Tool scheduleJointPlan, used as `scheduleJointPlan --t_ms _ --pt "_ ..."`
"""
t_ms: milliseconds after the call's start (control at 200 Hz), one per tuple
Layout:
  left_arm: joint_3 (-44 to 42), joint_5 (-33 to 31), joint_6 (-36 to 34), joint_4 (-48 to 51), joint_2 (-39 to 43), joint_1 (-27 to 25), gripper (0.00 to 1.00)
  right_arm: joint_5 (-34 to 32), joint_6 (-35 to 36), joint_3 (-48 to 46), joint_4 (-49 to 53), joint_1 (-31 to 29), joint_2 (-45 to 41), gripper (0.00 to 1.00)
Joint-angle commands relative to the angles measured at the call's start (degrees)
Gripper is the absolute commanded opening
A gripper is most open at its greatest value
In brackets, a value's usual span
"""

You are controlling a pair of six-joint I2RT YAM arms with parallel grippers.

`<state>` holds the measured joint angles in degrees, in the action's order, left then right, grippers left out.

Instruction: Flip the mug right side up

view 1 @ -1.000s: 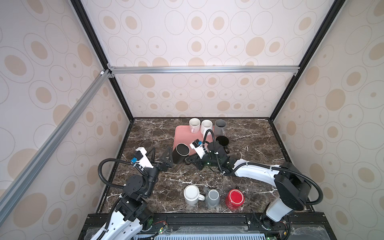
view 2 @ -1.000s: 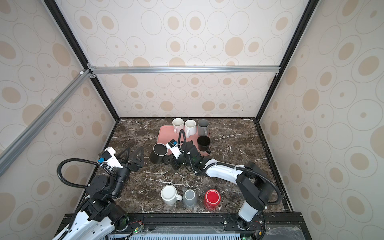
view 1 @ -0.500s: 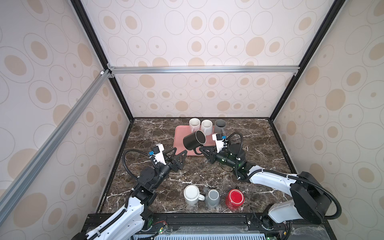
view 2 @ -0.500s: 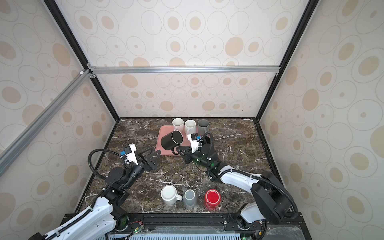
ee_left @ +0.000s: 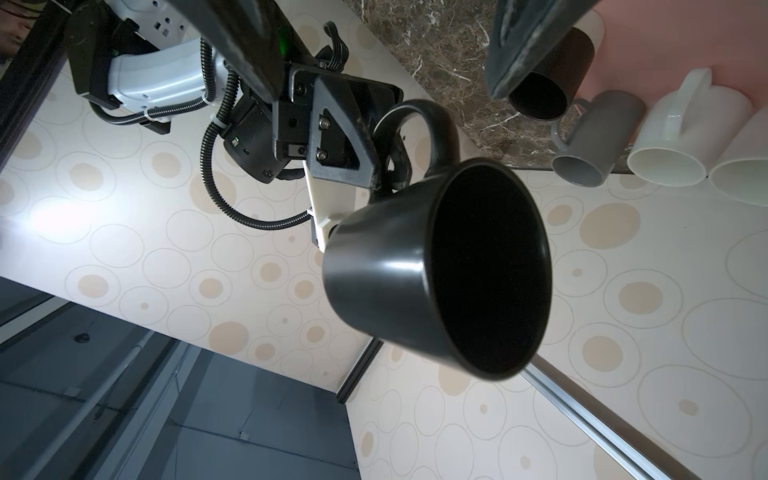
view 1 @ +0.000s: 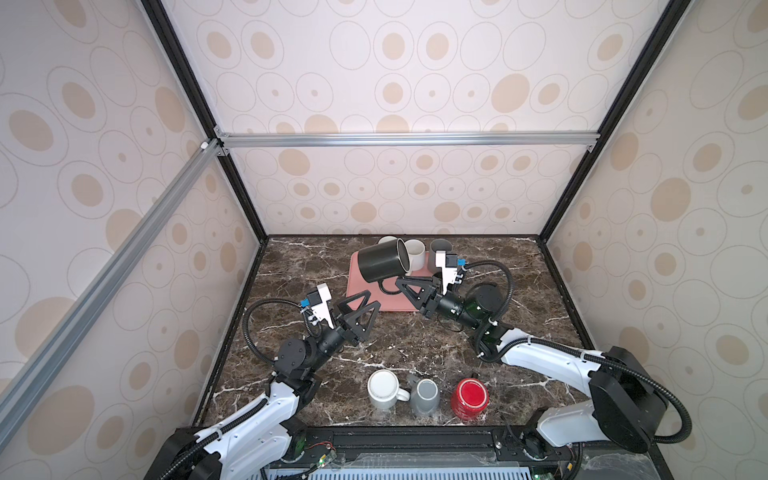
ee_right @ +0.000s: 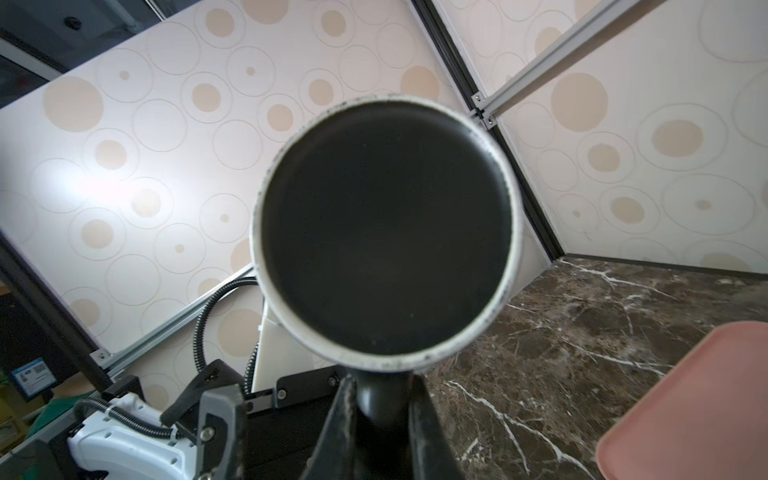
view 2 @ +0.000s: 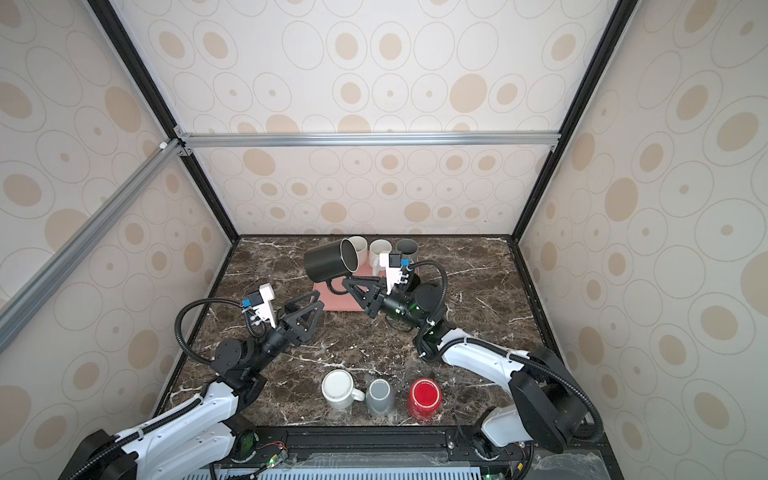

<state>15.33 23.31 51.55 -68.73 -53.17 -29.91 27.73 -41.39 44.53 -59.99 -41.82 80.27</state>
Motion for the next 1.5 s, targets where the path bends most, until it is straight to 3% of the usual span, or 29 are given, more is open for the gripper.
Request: scheduleJointPlan --t_ms 0,225,715,890,1015,1090,1185,1315,1495 --pt "1.5 2.0 2.7 -7.1 -1.4 0.4 0.73 3.1 -2.4 3.9 -11.0 -1.2 0.3 0.00" --pt "2.5 2.4 3.6 -10.0 -2.4 0.4 0.57 6.7 -2.9 5.4 -11.3 -3.2 2.4 0.00" --pt "3.6 1.7 4.1 -8.8 -1.7 0.4 0.26 5.4 -3.3 4.2 -11.2 -4.5 5.3 0.00" --pt "5.6 0.5 2.1 -1.5 -0.9 0.4 0.02 3.9 -1.7 3.6 -8.4 -4.7 4.6 0.00" --pt "6.8 -0.5 -0.1 3.7 1.0 0.4 0.00 1.1 1.5 1.8 -3.8 -4.7 2.1 0.20" --pt "8.3 -1.2 -2.1 9.0 2.3 0.4 0.00 0.2 4.4 1.3 1.7 -4.7 -0.3 0.39" --pt "11.7 -2.6 -6.2 19.1 3.5 0.4 0.00 -3.1 8.6 0.5 10.6 -4.7 -4.0 0.51" --pt "18.6 -6.3 -12.8 36.0 3.2 0.7 0.00 -9.1 14.2 0.0 24.3 -4.6 -9.4 0.54" --pt "28.4 -11.7 -19.1 54.2 -2.8 2.2 0.00 -15.6 18.8 -2.6 33.4 -4.7 -15.8 0.55"
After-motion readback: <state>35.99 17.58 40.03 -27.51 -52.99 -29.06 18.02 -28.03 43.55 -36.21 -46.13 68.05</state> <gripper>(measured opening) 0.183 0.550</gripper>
